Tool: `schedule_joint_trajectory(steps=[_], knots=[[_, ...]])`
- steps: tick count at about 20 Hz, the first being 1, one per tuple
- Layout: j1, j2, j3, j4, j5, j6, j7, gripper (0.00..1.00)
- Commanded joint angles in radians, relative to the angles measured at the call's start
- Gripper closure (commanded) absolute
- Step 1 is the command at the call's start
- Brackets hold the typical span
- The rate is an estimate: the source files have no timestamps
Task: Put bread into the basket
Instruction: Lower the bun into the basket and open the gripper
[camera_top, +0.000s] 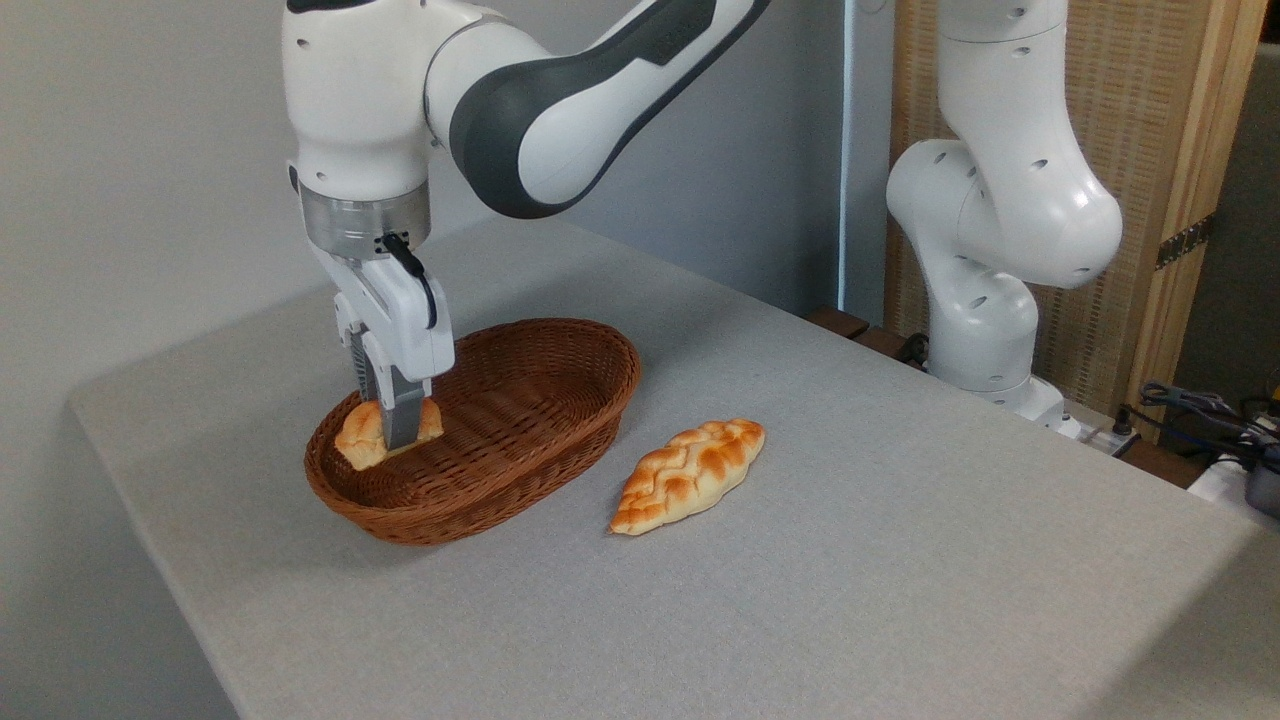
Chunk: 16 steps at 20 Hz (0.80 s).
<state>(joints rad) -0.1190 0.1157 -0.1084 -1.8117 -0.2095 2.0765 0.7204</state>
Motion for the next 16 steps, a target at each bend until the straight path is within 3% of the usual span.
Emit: schedule_joint_trajectory(steps=[1, 10, 13, 16], knots=[[0.001, -0.004, 0.001, 0.002, -0.016, -0.026, -0.012, 0.0], [0.013, -0.007, 0.016, 0.005, -0.008, -0.049, -0.018, 0.0], [0.013, -0.02, 0.093, 0.017, -0.005, -0.049, -0.016, 0.0], [0.013, -0.028, 0.15, 0.057, 0.085, -0.064, -0.019, 0.0]])
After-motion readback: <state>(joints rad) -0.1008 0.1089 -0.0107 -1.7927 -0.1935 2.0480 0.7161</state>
